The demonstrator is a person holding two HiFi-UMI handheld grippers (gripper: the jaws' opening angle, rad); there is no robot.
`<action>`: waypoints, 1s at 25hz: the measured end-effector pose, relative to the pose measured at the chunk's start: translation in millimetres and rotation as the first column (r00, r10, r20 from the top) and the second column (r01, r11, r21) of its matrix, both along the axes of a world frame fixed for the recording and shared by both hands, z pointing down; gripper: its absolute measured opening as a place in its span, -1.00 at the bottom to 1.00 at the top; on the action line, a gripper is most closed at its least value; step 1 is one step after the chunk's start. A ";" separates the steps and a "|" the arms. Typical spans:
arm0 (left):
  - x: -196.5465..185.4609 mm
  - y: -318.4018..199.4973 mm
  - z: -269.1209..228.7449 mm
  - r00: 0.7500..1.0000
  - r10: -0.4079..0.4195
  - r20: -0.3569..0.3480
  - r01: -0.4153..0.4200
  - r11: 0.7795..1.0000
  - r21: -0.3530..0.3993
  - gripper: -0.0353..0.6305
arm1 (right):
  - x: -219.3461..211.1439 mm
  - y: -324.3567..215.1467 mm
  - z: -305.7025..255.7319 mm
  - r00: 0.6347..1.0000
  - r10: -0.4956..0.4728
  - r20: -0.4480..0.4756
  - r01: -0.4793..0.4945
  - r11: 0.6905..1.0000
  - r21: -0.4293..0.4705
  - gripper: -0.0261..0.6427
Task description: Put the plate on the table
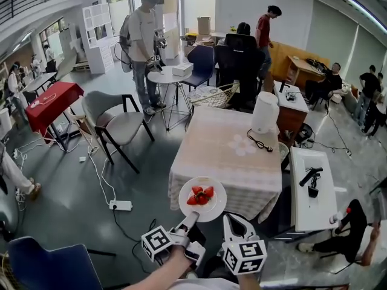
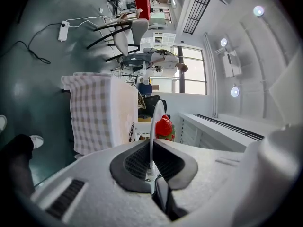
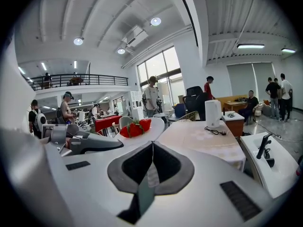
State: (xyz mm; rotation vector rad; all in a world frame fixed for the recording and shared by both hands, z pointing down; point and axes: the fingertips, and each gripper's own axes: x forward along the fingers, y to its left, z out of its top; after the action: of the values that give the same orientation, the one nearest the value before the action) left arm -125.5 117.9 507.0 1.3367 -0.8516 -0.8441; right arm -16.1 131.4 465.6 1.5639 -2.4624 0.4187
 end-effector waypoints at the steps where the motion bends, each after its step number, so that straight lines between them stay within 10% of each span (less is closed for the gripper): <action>1: 2.3 -3.7 1.2 1.000 0.000 0.003 0.000 1.000 -0.003 -0.85 | 2.6 -4.0 1.3 1.000 -0.001 0.001 0.001 1.000 -0.002 -0.91; 25: 97.7 -137.5 9.1 0.997 0.025 0.078 -0.018 0.996 -0.084 -0.85 | 107.5 -140.3 8.6 0.999 0.013 0.038 -0.011 0.998 -0.057 -0.91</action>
State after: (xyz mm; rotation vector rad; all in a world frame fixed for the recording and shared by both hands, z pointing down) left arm -27.9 -19.5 516.1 1.3109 -0.9222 -0.7357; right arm 91.3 -8.9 474.2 1.5632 -2.4478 0.5204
